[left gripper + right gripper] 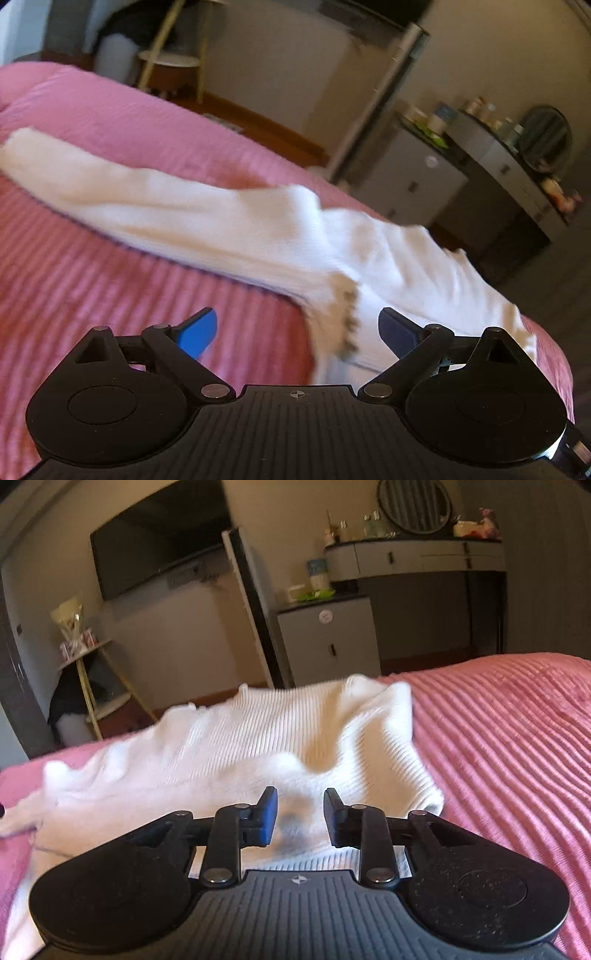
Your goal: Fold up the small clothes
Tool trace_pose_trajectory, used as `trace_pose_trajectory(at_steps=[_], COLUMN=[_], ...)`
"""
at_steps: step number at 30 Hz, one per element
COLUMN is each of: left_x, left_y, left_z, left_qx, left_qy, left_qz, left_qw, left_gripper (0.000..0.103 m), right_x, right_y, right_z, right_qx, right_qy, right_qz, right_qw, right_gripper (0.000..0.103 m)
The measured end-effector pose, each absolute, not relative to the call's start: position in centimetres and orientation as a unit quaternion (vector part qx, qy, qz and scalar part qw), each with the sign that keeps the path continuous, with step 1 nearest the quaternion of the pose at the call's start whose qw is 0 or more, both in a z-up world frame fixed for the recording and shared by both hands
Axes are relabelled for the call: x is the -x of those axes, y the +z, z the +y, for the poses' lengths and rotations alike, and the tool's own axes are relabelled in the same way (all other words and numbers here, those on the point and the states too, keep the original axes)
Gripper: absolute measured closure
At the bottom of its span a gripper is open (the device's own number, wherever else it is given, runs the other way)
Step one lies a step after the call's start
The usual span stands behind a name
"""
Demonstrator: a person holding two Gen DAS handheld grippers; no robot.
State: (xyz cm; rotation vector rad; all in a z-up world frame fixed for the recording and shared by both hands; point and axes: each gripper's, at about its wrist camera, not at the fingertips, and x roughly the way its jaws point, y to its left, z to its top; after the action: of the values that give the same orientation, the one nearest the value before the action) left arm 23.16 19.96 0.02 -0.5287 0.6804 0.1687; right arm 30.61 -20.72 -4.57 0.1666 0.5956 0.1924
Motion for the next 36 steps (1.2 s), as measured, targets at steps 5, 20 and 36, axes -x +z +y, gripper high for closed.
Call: trace_pose_trajectory(at_steps=[5,20,36], left_x=[-25.1,-22.8,-22.4], left_y=[-1.4,-4.6,-4.7], left_z=[19.6,34.7,40.5], left_qx=[0.275,0.398,0.404], left_qy=[0.068,0.279,0.335], left_qz=[0.331,0.248,0.200], left_qw=[0.900,0.838,0.828], left_gripper=[0.005,0.006,0.093], right_x=[-31.4,-31.5,-31.5], right_y=[-5.4,-5.1,-5.2], right_z=[-22.8,-22.7,-22.7], right_qx=[-0.081,-0.112,-0.122], right_qy=[0.032,0.054,0.055], right_qz=[0.300,0.280,0.275], right_qw=[0.950,0.952,0.952], right_gripper=[0.091,0.070,0.069])
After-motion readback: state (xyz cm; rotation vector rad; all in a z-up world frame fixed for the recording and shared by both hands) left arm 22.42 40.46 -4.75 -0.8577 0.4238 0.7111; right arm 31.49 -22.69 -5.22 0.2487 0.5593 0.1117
